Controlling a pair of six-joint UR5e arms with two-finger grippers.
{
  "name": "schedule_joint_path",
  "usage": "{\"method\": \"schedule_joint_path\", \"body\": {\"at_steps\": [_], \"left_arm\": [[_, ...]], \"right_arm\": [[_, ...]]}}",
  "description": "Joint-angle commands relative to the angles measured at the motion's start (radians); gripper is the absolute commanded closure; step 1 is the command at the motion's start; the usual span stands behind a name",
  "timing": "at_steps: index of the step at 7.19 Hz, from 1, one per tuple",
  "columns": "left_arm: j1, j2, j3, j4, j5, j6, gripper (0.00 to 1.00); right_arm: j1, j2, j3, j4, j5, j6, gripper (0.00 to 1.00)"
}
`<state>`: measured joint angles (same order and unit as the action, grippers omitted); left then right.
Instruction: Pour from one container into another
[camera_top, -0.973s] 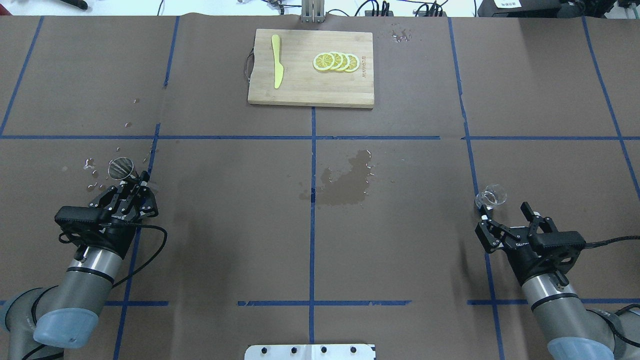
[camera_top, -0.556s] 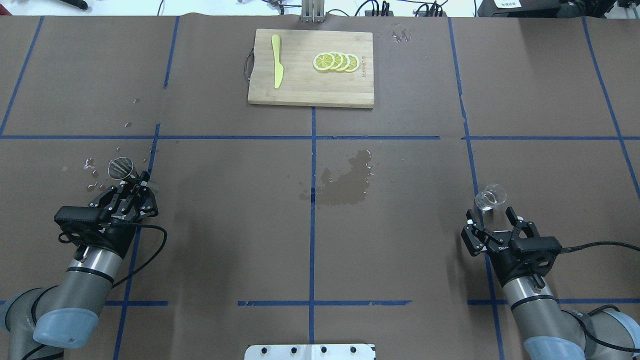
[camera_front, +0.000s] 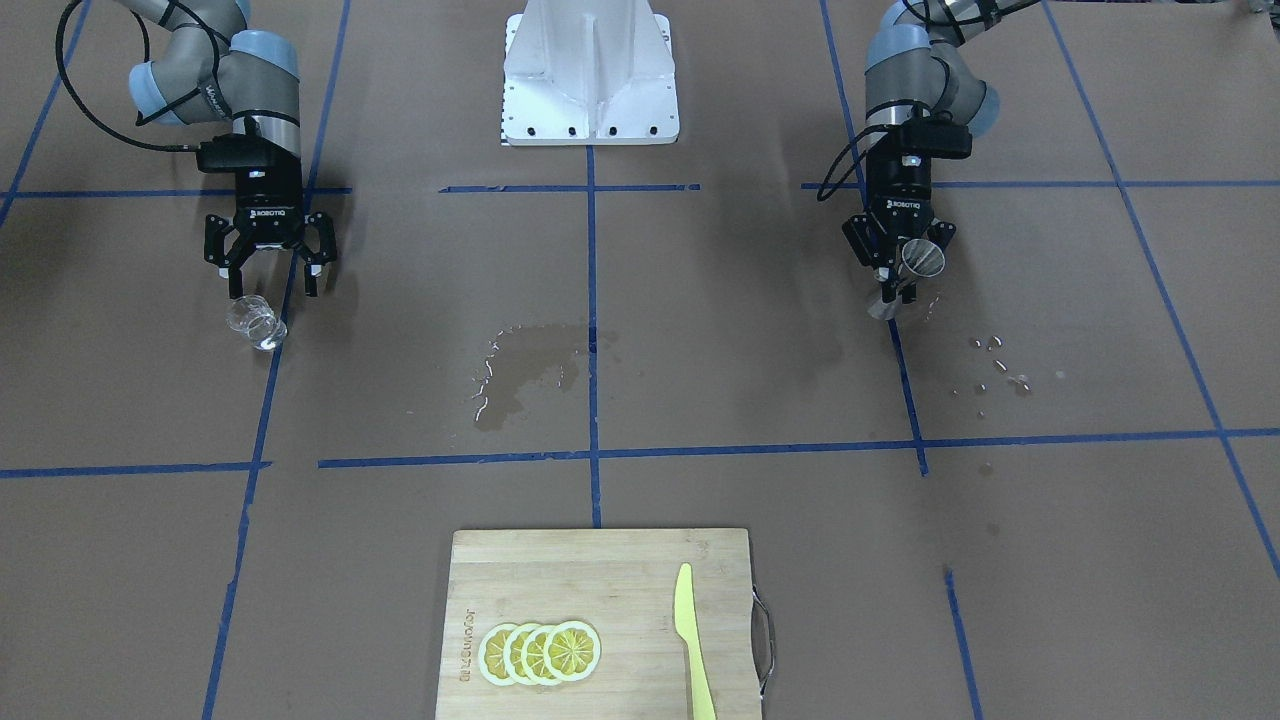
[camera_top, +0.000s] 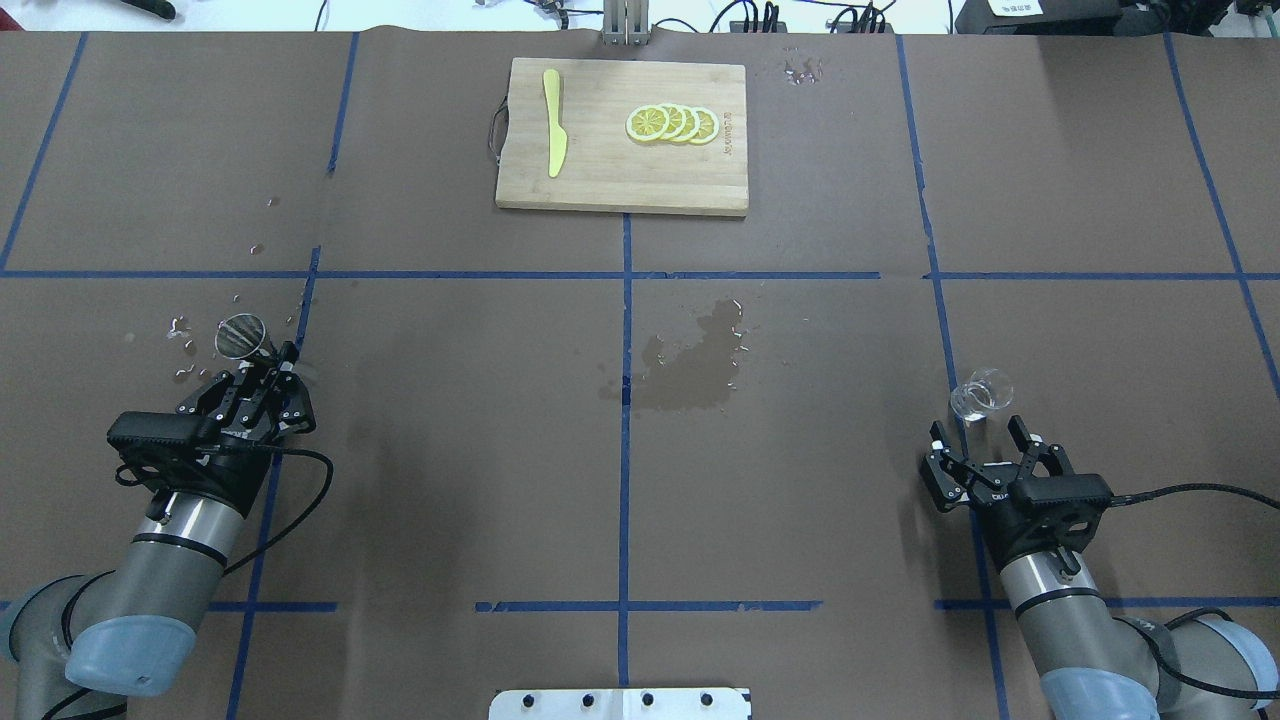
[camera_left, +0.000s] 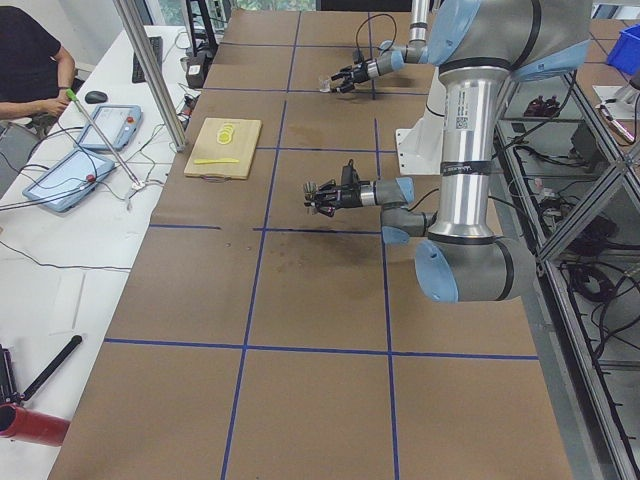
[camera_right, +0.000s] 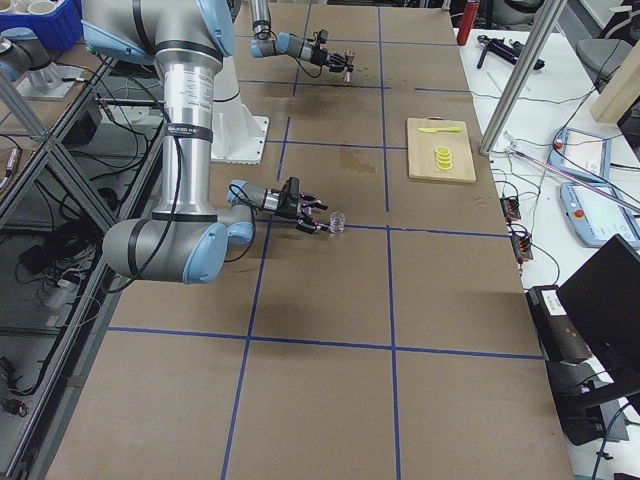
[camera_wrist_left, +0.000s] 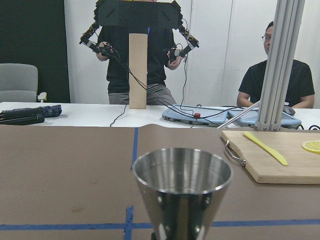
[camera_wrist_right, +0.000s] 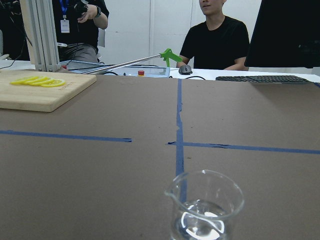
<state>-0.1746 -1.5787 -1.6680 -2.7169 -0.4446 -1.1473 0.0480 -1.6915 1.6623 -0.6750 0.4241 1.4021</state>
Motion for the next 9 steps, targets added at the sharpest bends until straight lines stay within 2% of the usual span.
{"method": "schedule_joint_path", "body": {"at_steps": [1, 9], "left_arm": [[0.0, 0.0, -0.001, -0.003, 0.001, -0.002, 1.0], [0.0, 0.002, -0.004, -0.009, 0.023, -0.002, 1.0]], "right_arm": [[0.015, 0.009, -0.024, 0.0, 0.004, -0.002, 0.06], [0.075, 0.045, -0.048, 0.002, 0.065, -0.008, 0.07]]}}
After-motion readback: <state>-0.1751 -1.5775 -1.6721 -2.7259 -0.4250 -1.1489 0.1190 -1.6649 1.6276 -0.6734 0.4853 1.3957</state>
